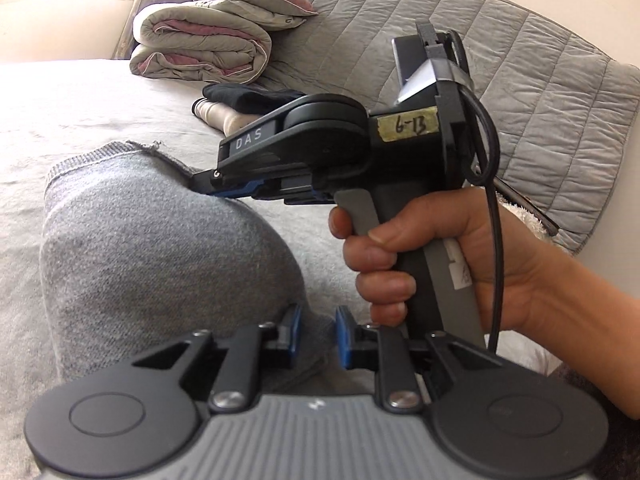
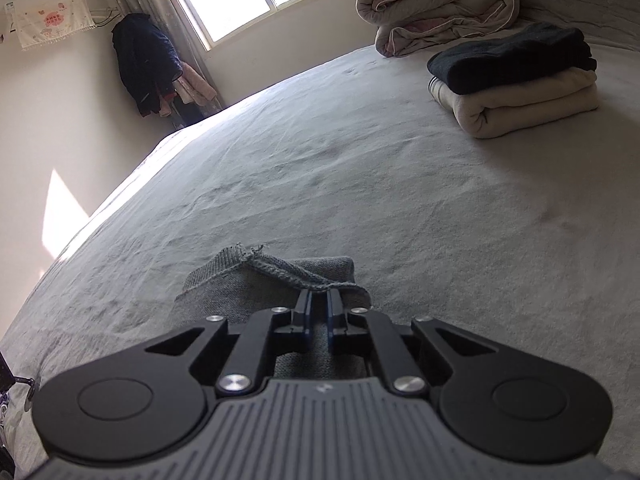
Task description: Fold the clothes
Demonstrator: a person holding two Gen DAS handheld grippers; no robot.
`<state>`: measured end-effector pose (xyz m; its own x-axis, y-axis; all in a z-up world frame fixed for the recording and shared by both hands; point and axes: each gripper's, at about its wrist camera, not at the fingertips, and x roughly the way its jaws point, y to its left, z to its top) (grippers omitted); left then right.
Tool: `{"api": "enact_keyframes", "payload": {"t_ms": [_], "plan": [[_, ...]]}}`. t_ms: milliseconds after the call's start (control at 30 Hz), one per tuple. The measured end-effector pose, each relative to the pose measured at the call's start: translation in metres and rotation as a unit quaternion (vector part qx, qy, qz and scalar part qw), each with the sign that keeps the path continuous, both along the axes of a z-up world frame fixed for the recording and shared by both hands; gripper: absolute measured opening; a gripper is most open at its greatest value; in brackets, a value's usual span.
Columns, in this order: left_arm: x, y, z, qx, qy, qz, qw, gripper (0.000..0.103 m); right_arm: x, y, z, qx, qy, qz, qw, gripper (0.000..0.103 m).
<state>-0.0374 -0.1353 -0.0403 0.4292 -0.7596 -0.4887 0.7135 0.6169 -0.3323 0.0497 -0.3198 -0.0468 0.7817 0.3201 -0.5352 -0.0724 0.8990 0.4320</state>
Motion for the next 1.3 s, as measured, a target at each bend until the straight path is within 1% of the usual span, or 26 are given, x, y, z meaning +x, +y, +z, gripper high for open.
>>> {"api": "enact_keyframes", "payload": {"t_ms": [33,67,100,133,200,267,300,333,433,467,500,533,633,700,767,867,933,1000,1100,1200,1267,1300], "plan": [[-0.001,0.000,0.002,0.001,-0.001,-0.001,1.0000,0.025,-0.001,-0.002,0.002,0.009,-0.002,0.004,1.000,0.020],[-0.002,0.001,0.003,0.001,-0.003,-0.001,1.0000,0.028,-0.003,-0.004,0.004,0.021,-0.003,0.009,1.000,0.021],[-0.005,0.003,0.006,-0.003,-0.004,-0.002,1.0000,0.035,-0.005,-0.006,0.006,0.029,-0.004,0.013,0.999,0.026],[-0.008,0.006,0.009,-0.007,-0.006,-0.005,1.0000,0.041,-0.008,-0.008,0.008,0.038,-0.004,0.018,0.999,0.035],[-0.013,0.014,0.015,-0.012,-0.009,-0.008,0.9999,0.047,-0.014,-0.010,0.012,0.048,-0.004,0.026,0.999,0.045],[-0.016,0.026,0.019,-0.019,-0.007,-0.004,0.9998,0.049,-0.020,-0.012,0.016,0.048,0.001,0.030,0.998,0.046],[-0.017,0.032,0.021,-0.024,-0.003,0.000,0.9997,0.053,-0.023,-0.013,0.017,0.048,0.004,0.030,0.998,0.048],[-0.016,0.040,0.022,-0.033,0.005,0.007,0.9994,0.058,-0.027,-0.016,0.018,0.051,0.008,0.028,0.998,0.051],[-0.008,0.065,0.024,-0.069,0.034,0.039,0.9963,0.065,-0.037,-0.025,0.018,0.074,0.023,0.020,0.997,0.056],[-0.005,0.073,0.025,-0.080,0.044,0.049,0.9946,0.066,-0.041,-0.028,0.017,0.085,0.031,0.018,0.996,0.058],[-0.001,0.081,0.025,-0.091,0.050,0.064,0.9926,0.069,-0.045,-0.032,0.016,0.096,0.038,0.016,0.995,0.062],[0.003,0.086,0.025,-0.097,0.055,0.076,0.9908,0.072,-0.050,-0.035,0.015,0.108,0.046,0.014,0.993,0.063],[0.024,0.104,0.018,-0.114,0.089,0.120,0.9822,0.079,-0.064,-0.041,0.012,0.138,0.071,0.017,0.988,0.064],[0.041,0.110,0.010,-0.125,0.110,0.142,0.9758,0.081,-0.075,-0.042,0.009,0.154,0.087,0.021,0.984,0.064],[0.061,0.114,-0.001,-0.136,0.138,0.159,0.9682,0.081,-0.083,-0.042,0.006,0.168,0.102,0.027,0.980,0.064],[0.088,0.111,-0.017,-0.159,0.182,0.177,0.9541,0.081,-0.093,-0.039,0.003,0.185,0.119,0.037,0.975,0.064],[0.102,0.105,-0.023,-0.171,0.195,0.182,0.9484,0.081,-0.095,-0.035,0.002,0.184,0.126,0.042,0.974,0.066],[0.113,0.099,-0.029,-0.181,0.206,0.185,0.9437,0.081,-0.094,-0.033,-0.001,0.183,0.135,0.039,0.973,0.066],[0.126,0.091,-0.035,-0.201,0.207,0.183,0.9399,0.081,-0.091,-0.034,-0.009,0.192,0.151,0.033,0.969,0.066],[0.138,0.087,-0.037,-0.219,0.216,0.178,0.9346,0.078,-0.085,-0.032,-0.015,0.202,0.160,0.034,0.966,0.066],[0.146,0.083,-0.038,-0.222,0.224,0.175,0.9328,0.074,-0.082,-0.029,-0.018,0.205,0.162,0.037,0.965,0.066],[0.148,0.081,-0.038,-0.220,0.227,0.176,0.9322,0.070,-0.080,-0.027,-0.018,0.204,0.161,0.041,0.965,0.066]]}}
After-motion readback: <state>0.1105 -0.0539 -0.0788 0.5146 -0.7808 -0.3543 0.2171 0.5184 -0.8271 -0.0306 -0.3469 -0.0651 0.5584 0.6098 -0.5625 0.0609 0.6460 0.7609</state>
